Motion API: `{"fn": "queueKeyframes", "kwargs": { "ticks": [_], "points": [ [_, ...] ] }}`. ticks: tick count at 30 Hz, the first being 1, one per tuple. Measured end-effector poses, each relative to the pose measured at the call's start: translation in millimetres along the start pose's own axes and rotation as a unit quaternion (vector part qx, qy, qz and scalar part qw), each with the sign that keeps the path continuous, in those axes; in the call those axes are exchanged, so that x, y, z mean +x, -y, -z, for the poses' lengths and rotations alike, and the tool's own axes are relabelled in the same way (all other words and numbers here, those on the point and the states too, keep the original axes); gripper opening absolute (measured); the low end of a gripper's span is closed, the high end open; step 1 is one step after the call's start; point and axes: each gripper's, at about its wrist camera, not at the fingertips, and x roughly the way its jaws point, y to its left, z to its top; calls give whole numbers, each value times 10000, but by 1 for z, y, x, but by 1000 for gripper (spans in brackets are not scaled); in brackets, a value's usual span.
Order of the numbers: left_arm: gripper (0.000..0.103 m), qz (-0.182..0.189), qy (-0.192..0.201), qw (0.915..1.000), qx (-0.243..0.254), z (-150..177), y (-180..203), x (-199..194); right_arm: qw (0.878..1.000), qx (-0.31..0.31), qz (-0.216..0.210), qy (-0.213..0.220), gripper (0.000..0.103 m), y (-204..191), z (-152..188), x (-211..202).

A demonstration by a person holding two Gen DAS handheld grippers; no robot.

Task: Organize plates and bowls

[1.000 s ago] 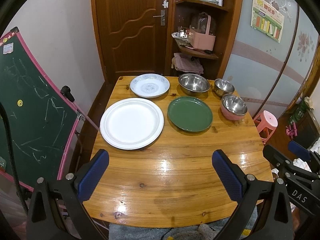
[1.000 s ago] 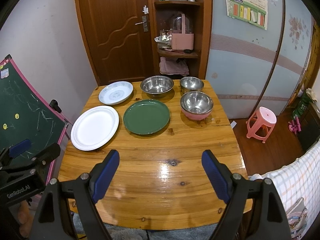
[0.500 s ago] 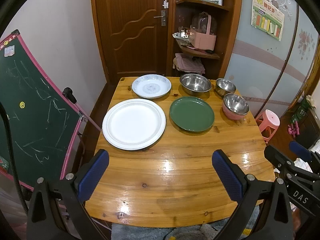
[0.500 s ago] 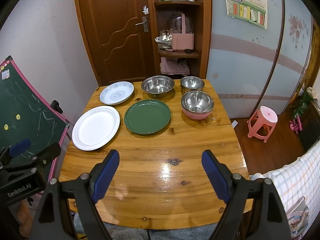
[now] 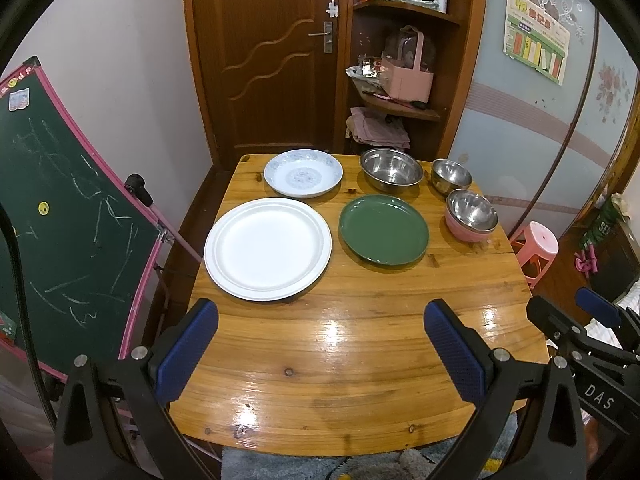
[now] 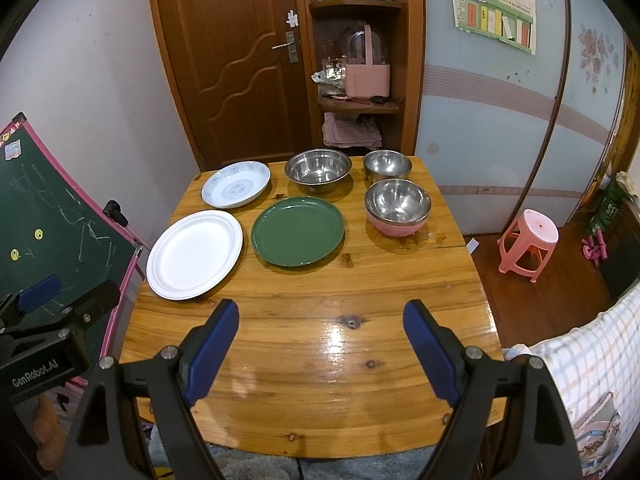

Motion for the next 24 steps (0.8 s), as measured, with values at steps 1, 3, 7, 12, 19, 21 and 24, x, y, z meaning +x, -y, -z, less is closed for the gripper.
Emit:
{"fn": "queueKeyframes", "kwargs": {
  "ticks": [1, 3, 7, 12, 19, 21, 24],
  "points": [
    [102, -2, 2, 10000, -2, 0, 0, 0, 10000, 3, 2, 4, 85, 1, 0, 0],
    [102, 7, 2, 10000, -10, 0, 1, 0, 10000, 18, 29, 2, 85, -1, 0, 0],
    [102, 6, 4, 10000, -51, 1, -1, 1, 10000, 21, 73, 4, 85, -2, 0, 3],
    [102, 115, -5, 9999, -77, 0, -4, 2, 10000, -13, 56, 13, 85, -4, -1, 4],
    [102, 197, 45, 9998, -36, -2, -6, 0, 10000, -19, 53, 24, 85, -2, -3, 4],
    [102, 266, 52, 9996, -4, -3, -6, 0, 10000, -51, 66, 28, 85, -4, -4, 6],
    [102, 318, 59, 9995, 10, -4, -6, 0, 9999, -88, 69, 40, 85, -3, -7, 7]
  ]
}}
